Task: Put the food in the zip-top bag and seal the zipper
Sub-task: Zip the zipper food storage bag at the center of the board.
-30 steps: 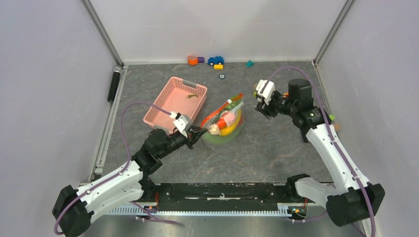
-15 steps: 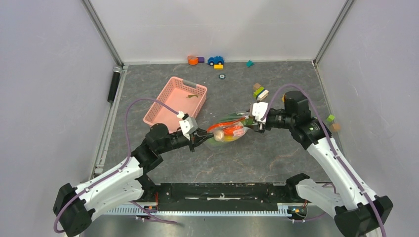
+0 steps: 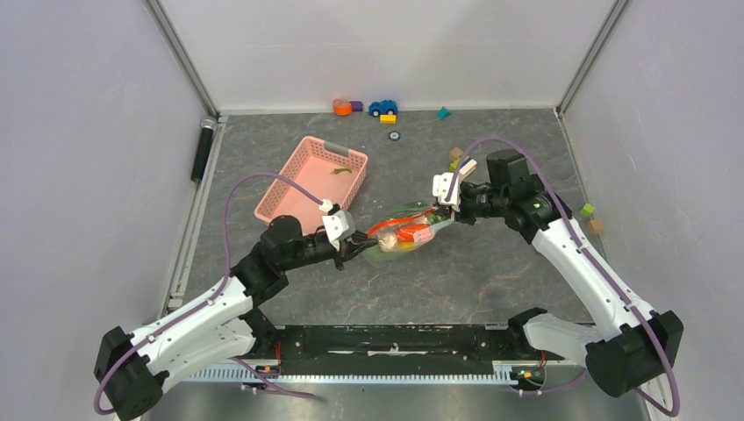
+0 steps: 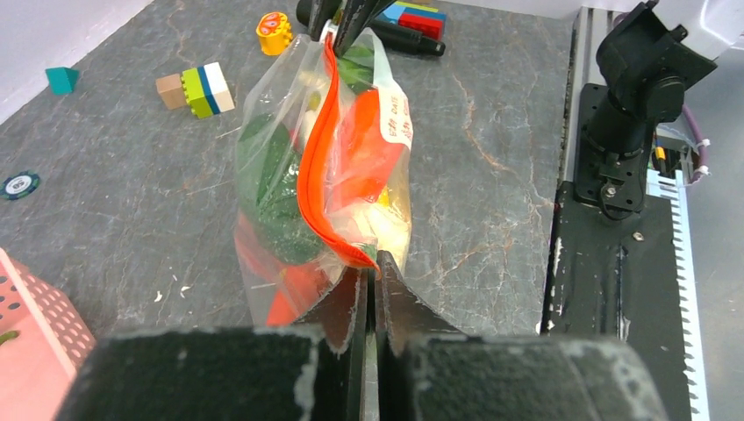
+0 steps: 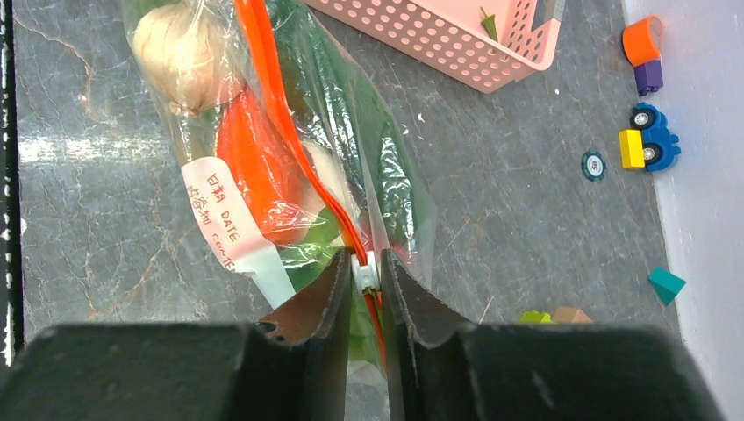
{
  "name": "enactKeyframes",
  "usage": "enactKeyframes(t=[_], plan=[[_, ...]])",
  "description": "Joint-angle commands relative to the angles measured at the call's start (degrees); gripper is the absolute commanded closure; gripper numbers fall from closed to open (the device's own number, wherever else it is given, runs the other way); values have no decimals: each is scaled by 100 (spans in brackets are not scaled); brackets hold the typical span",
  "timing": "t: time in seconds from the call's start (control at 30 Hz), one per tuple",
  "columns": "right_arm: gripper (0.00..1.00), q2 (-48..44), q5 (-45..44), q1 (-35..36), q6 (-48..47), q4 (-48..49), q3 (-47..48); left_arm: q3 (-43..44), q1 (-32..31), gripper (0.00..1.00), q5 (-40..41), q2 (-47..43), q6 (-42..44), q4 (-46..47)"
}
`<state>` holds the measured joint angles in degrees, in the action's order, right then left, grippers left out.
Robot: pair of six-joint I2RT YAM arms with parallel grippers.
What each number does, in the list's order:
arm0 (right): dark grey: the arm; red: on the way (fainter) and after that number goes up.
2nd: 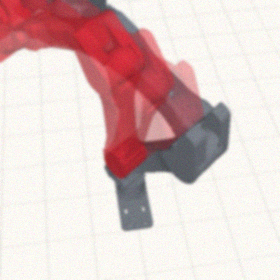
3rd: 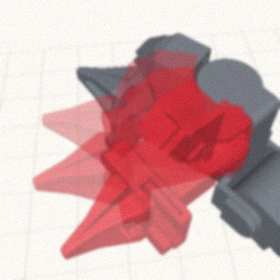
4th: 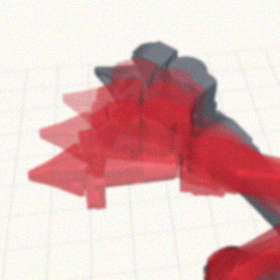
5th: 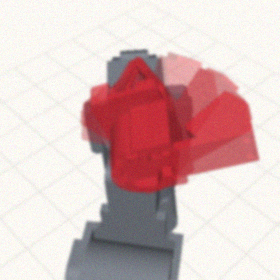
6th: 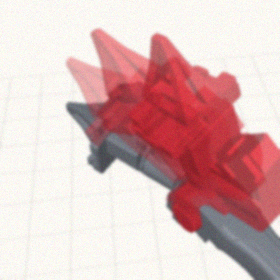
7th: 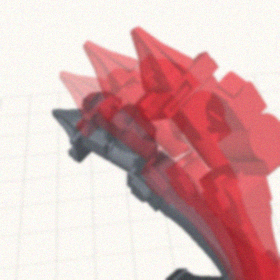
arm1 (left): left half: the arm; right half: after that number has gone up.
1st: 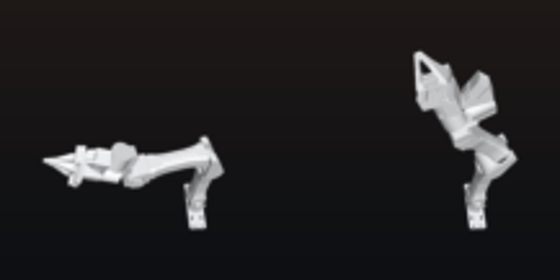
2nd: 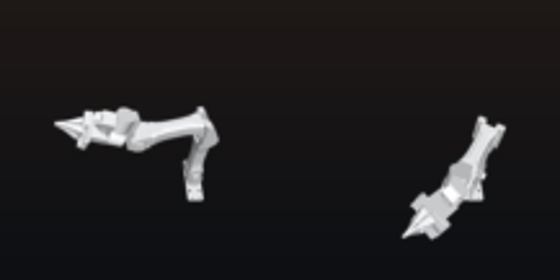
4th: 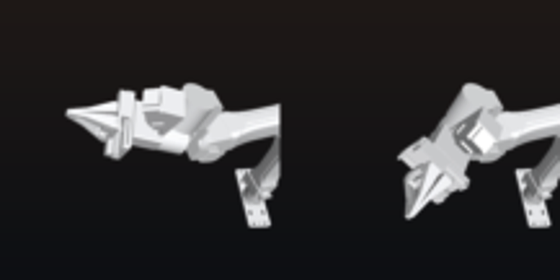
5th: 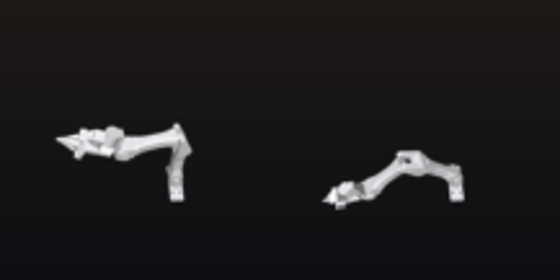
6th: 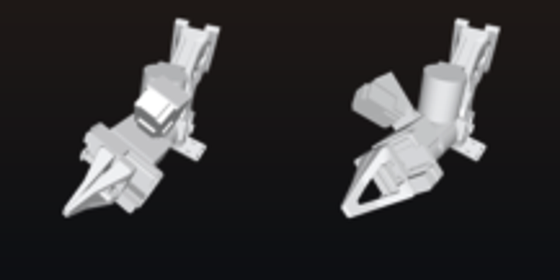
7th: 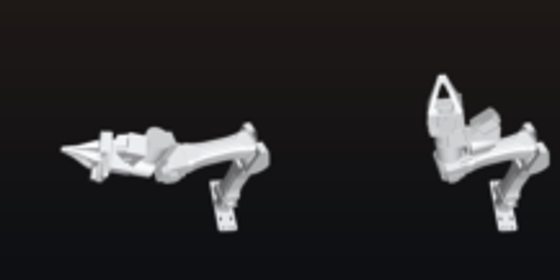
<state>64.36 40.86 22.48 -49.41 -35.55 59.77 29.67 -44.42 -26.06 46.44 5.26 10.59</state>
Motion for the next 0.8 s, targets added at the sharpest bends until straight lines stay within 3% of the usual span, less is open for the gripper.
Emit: enactKeyframes(t=[0.0,0.3,0.4,0.43,0.47,0.53,0.63,0.77], plan=[[77,-56,-222,11,-140,-90,130,334,4,98,50,-47,389,-145],[75,-11,-208,120,-167,-189,140,497,4,98,51,-88,601,-267],[89,-24,-202,197,-173,-191,125,547,6,98,99,-95,617,-302],[99,-24,-193,226,-162,-189,140,575,4,98,144,-86,601,-331],[100,-35,-200,252,-117,-181,172,598,4,89,190,-82,576,-370],[100,-65,-261,357,-71,-180,214,669,6,40,331,-65,566,-481],[100,-152,-385,512,-3,-163,221,802,4,2,405,-2,642,-622],[100,-257,-332,689,36,-101,224,1288,1,0,481,329,784,-836]])
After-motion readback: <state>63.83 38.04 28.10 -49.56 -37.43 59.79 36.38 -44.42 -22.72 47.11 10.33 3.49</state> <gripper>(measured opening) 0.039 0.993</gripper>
